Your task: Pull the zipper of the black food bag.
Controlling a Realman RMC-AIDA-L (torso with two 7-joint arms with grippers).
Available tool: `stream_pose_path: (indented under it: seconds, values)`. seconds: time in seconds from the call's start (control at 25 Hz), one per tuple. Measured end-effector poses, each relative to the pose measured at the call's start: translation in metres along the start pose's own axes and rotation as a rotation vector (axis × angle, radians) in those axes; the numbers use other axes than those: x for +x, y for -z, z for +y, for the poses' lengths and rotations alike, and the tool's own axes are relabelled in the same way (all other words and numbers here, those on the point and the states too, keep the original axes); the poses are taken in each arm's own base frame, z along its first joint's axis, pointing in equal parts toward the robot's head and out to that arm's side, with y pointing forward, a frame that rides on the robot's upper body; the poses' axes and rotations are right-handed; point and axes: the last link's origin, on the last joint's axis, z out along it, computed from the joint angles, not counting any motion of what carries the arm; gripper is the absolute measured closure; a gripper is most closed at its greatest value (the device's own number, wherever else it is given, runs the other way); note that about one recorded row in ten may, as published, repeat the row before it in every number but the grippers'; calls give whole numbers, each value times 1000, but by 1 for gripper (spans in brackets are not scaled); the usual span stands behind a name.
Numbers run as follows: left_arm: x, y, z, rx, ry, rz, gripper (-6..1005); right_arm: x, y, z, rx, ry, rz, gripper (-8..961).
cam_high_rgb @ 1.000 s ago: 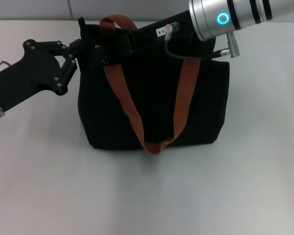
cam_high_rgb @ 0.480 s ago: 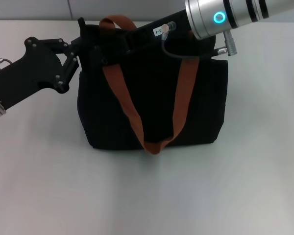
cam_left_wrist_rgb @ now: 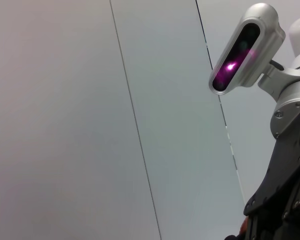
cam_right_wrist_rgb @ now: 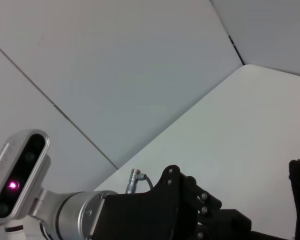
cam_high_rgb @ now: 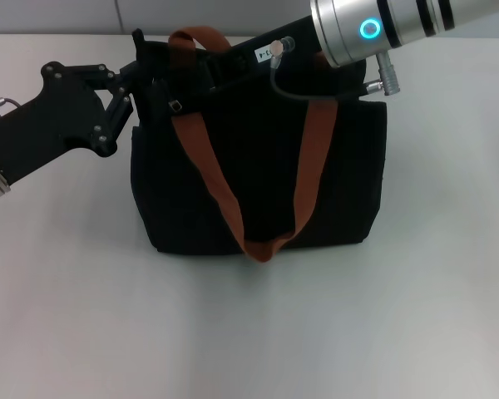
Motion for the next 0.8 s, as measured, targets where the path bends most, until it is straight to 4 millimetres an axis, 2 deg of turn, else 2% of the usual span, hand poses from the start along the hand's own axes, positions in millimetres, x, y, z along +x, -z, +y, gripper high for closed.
stream_pose_path:
  seconds: [0.36,0.8]
  values:
    - [0,0,0,4,2,1,916,0,0,-1,3,-1,3,665]
    - [0,2,1,0,6,2,911,3,-1,-2,16,4,18,747]
